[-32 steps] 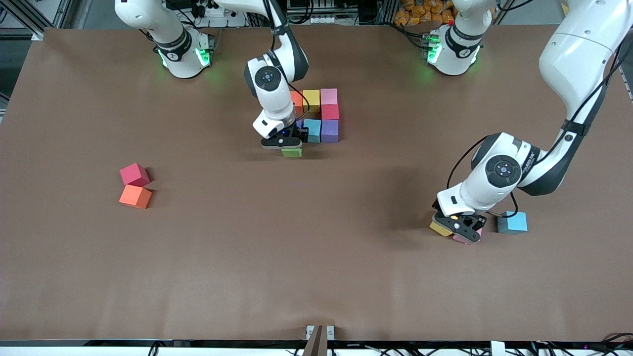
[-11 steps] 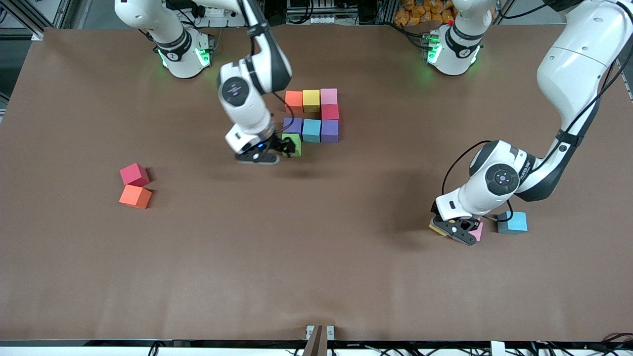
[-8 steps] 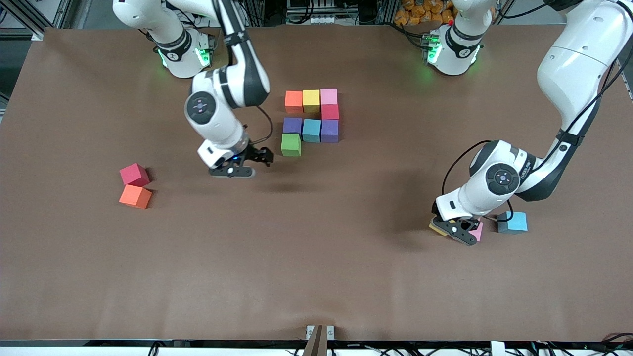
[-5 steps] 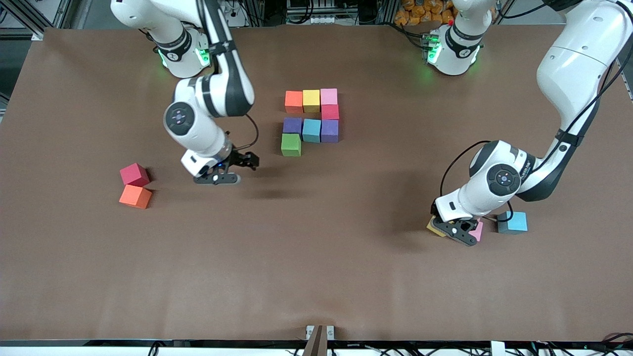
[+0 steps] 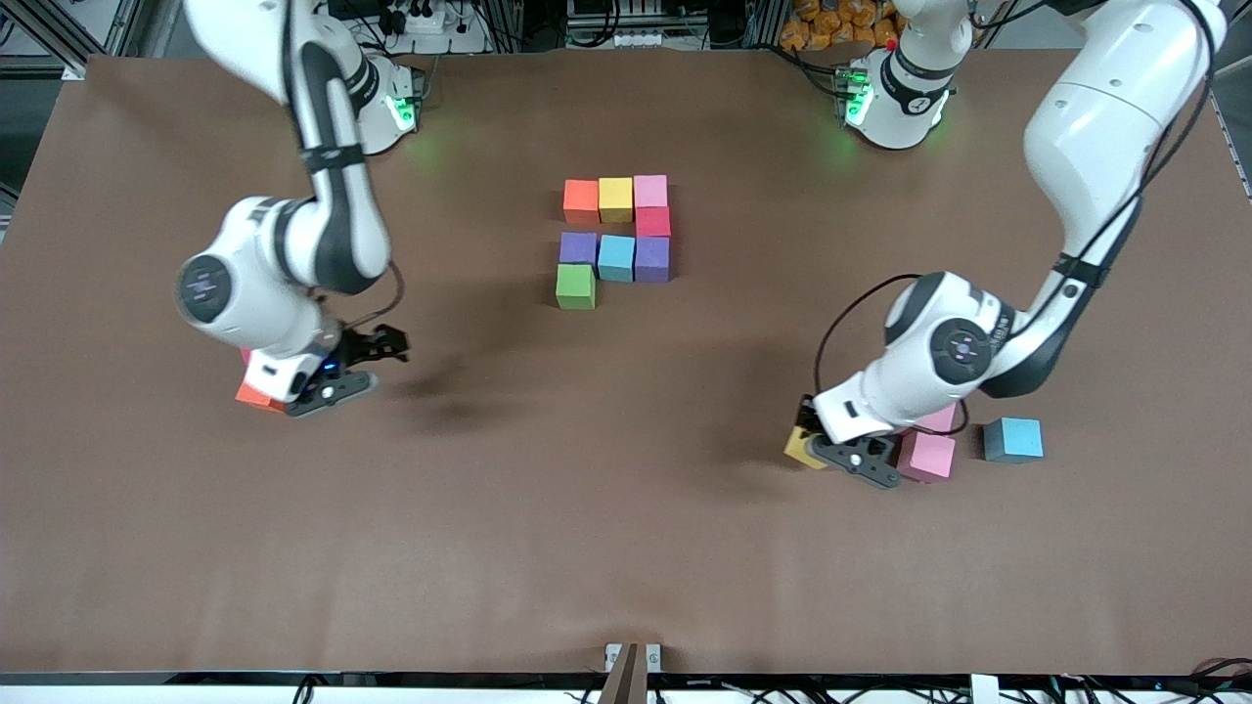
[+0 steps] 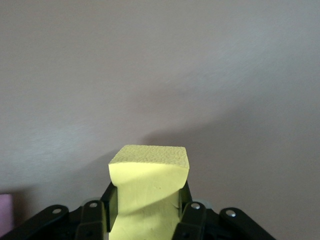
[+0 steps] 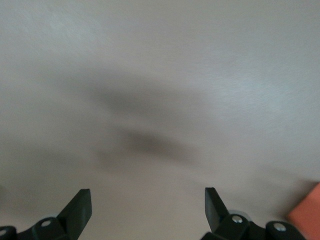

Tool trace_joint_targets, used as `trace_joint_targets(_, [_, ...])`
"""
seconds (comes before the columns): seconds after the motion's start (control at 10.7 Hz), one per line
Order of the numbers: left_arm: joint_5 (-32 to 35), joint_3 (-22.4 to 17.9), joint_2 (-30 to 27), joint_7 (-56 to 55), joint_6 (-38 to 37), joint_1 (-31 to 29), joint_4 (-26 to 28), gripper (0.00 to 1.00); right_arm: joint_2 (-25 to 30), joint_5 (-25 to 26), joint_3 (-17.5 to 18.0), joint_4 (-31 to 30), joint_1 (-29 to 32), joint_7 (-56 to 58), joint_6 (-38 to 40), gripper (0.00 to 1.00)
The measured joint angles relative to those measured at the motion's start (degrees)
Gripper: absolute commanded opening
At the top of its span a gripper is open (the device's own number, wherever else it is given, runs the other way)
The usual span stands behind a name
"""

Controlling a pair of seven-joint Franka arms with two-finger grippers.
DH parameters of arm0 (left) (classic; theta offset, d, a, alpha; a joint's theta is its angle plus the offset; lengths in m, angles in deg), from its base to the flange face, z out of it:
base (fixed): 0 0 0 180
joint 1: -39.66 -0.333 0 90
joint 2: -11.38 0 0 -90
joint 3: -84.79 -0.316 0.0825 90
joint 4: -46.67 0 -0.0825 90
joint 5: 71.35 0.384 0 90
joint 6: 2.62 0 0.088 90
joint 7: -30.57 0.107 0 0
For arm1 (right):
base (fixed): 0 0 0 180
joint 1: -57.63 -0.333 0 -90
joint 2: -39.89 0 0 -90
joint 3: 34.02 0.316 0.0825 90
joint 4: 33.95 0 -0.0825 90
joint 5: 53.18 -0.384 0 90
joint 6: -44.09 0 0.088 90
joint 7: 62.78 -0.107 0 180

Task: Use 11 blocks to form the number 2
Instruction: 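Lift the yellow cube while the right gripper reaches the orange cube, then lower the yellow cube below green while the right gripper grasps orange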

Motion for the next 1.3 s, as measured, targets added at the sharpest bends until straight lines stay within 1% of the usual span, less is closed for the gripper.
trace_joint_targets(0.09, [-0.06, 0.01, 0.01, -2.89, 0.0, 1.32, -0.68, 0.41, -0.03, 0.05, 2.44, 0.17, 4.59, 6.65, 0.01, 1.0])
trace_joint_targets(0.19, [-0.11, 0.02, 0.02, -6.29, -0.01, 2.58, -1.16, 0.36, -0.06, 0.1, 4.14, 0.18, 8.38, 13.24, 0.02, 1.0])
trace_joint_targets(0.28, [-0.12, 0.04, 0.02, -10.06, -0.01, 3.91, -1.56, 0.3, -0.09, 0.12, 4.98, 0.19, 11.11, 19.32, 0.04, 1.0])
trace_joint_targets(0.47, [-0.12, 0.05, 0.02, -16.32, -0.01, 7.19, -2.55, 0.3, -0.12, 0.13, 6.03, 0.19, 15.3, 29.83, 0.16, 1.0])
trace_joint_targets(0.65, [-0.12, 0.03, 0.02, -20.78, -0.02, 9.82, -3.11, 0.3, -0.46, 0.21, 7.46, 0.23, 19.01, 37.61, 0.03, 1.0])
trace_joint_targets(0.93, [-0.13, 0.0, 0.08, -28.96, -0.02, 13.47, -3.73, 0.31, -3.27, 0.65, 8.0, 1.67, 23.26, 48.36, -0.23, 1.0])
trace_joint_targets(1.12, [-0.14, -0.9, 0.27, -37.13, -0.03, 17.22, -6.12, 0.31, -5.72, 0.68, 8.15, 3.68, 25.0, 52.66, -0.24, 1.0])
trace_joint_targets(1.3, [-0.15, -5.3, 0.5, -43.65, -0.04, 23.41, -9.09, 0.31, -8.15, 0.67, 8.24, 5.73, 25.62, 54.69, -0.4, 1.0])
